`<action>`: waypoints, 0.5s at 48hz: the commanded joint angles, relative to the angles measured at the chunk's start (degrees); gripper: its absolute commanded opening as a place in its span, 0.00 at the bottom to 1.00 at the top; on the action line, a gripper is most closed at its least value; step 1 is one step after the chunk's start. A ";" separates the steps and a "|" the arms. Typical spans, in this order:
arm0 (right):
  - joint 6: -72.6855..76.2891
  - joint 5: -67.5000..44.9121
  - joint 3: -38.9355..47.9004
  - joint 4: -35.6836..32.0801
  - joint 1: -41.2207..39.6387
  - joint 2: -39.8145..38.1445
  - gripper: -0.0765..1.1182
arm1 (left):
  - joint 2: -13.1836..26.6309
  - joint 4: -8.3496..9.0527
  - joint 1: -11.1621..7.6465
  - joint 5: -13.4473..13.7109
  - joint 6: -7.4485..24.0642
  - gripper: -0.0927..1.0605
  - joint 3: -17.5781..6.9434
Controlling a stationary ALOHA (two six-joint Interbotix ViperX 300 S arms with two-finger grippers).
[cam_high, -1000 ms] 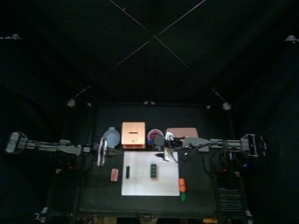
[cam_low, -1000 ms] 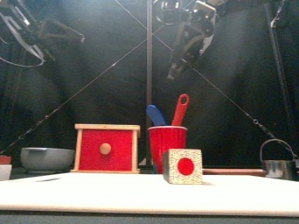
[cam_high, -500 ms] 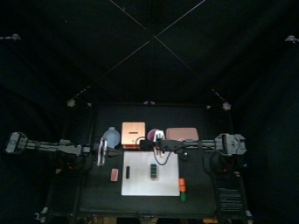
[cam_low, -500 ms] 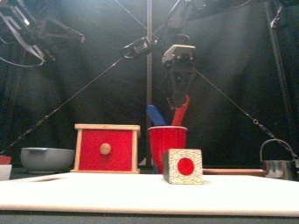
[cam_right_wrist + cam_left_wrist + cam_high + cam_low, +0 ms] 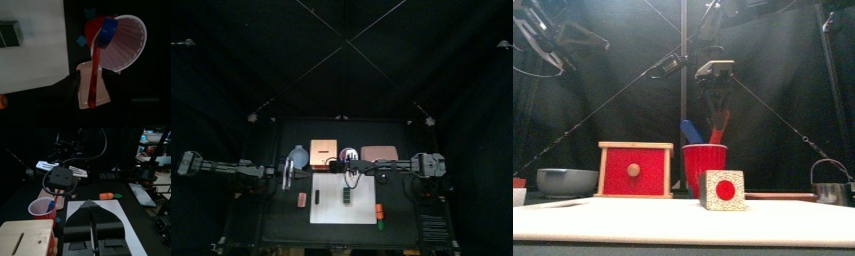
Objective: Cut the sushi into 4 pieces with the knife
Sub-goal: Pick up the knife at its handle with right hand
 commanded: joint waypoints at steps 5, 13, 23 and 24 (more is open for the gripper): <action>-0.62 0.97 -1.67 -0.09 -0.35 -0.88 0.46 | 0.09 0.18 0.09 -0.62 -0.09 0.07 -0.62; -0.70 1.05 -3.16 -0.70 -0.79 -0.88 0.32 | 0.09 0.09 0.26 -0.62 0.00 0.07 -0.53; -0.88 5.19 -7.03 -2.20 -0.79 -1.76 0.18 | 0.09 0.09 0.35 -0.62 0.00 0.08 -0.44; -0.88 5.71 -7.47 -2.29 -0.70 -2.11 0.18 | 0.09 0.18 0.44 -0.70 0.00 0.08 -0.53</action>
